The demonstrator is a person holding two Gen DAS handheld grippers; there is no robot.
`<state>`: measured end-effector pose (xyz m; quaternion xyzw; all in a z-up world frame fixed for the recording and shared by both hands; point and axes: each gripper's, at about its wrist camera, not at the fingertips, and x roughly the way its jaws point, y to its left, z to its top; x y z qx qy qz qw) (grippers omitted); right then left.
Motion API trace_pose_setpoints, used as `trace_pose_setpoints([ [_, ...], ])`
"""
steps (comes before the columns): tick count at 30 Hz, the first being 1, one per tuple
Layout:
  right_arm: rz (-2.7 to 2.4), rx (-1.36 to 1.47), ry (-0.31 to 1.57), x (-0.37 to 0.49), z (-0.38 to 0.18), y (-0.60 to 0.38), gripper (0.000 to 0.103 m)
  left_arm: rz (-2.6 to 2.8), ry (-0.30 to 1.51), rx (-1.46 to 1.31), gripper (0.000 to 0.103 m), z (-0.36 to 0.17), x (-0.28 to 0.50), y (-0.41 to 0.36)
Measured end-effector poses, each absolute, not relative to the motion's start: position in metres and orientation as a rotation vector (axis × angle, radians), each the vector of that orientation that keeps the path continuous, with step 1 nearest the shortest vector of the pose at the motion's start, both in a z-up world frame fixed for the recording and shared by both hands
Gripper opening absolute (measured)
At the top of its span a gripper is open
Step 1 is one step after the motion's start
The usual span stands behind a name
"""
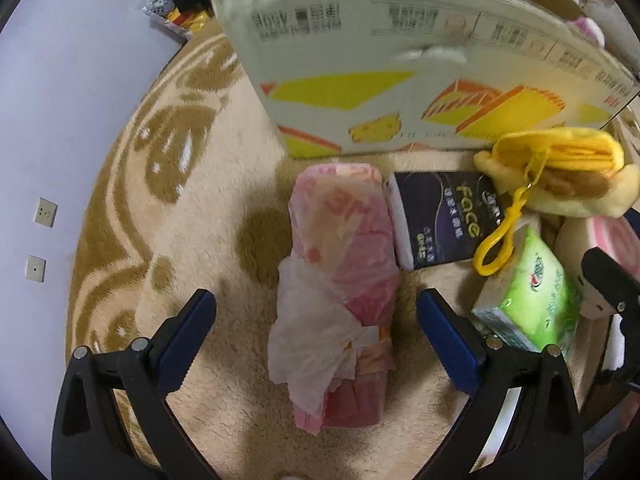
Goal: Organize soft objects
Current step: 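Grasp the pink wrapped package with the left tool while the right tool grasps the pink-swirl cushion, then lift the package with the left tool toward the box while the right tool carries the cushion there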
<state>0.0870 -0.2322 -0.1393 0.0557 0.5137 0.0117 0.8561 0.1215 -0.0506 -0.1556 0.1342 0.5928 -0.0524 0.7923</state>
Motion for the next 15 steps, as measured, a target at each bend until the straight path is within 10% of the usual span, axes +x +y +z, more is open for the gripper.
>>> trace_pose_setpoints([
  [10,0.034,0.148,1.094,0.086,-0.143,-0.241,0.1,-0.189,1.306,0.154,0.058,-0.157,0.116,-0.044],
  [15,0.074,0.165,1.12,0.087,-0.146,-0.238,0.079,-0.18,1.308,0.125,0.045,-0.156,0.114,-0.039],
])
